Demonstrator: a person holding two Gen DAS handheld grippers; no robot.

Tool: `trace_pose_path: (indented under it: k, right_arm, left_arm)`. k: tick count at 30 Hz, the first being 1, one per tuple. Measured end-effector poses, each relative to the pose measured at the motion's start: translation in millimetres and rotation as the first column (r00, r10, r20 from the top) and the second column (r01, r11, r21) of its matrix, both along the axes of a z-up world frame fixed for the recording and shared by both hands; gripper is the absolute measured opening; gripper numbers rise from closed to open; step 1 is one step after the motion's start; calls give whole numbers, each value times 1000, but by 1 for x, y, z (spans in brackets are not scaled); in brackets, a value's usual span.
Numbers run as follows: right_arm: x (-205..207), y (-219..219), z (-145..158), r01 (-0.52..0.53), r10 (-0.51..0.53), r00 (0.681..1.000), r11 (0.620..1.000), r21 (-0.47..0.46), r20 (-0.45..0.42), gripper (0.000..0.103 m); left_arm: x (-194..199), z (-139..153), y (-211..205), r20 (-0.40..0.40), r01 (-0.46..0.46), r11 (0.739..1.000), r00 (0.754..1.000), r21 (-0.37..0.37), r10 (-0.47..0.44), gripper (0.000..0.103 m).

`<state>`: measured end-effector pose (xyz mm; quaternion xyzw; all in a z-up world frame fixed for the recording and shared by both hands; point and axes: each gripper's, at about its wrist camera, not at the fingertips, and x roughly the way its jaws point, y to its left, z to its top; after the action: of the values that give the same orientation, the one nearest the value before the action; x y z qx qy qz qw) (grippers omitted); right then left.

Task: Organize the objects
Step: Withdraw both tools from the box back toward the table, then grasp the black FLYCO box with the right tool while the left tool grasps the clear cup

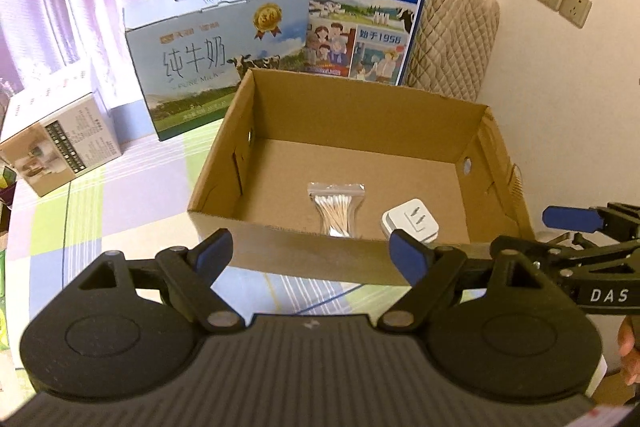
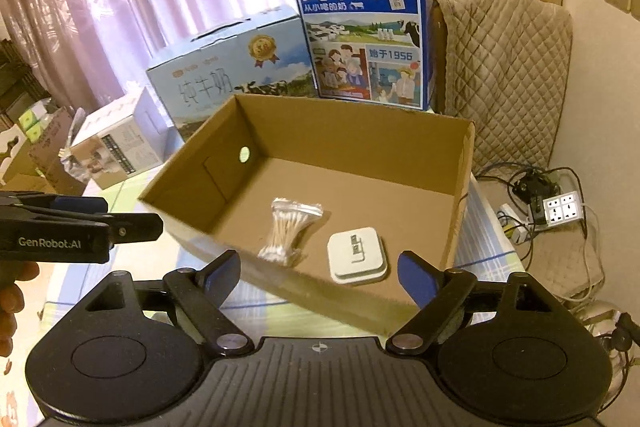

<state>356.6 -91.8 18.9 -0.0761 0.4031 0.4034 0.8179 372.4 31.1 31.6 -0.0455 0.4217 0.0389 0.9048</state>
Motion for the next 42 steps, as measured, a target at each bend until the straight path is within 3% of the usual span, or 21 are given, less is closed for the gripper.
trace_pose_path:
  k: [19, 42]
  right_arm:
    - [-57, -46, 7, -17, 17, 1000, 1000, 25, -12, 83]
    - [-104, -56, -27, -32, 28, 993, 999, -32, -117, 83]
  left_arm:
    - [-99, 1, -3, -10, -49, 999, 999, -17, 49, 84]
    - [-167, -21, 28, -92, -133, 991, 987, -33, 129, 84]
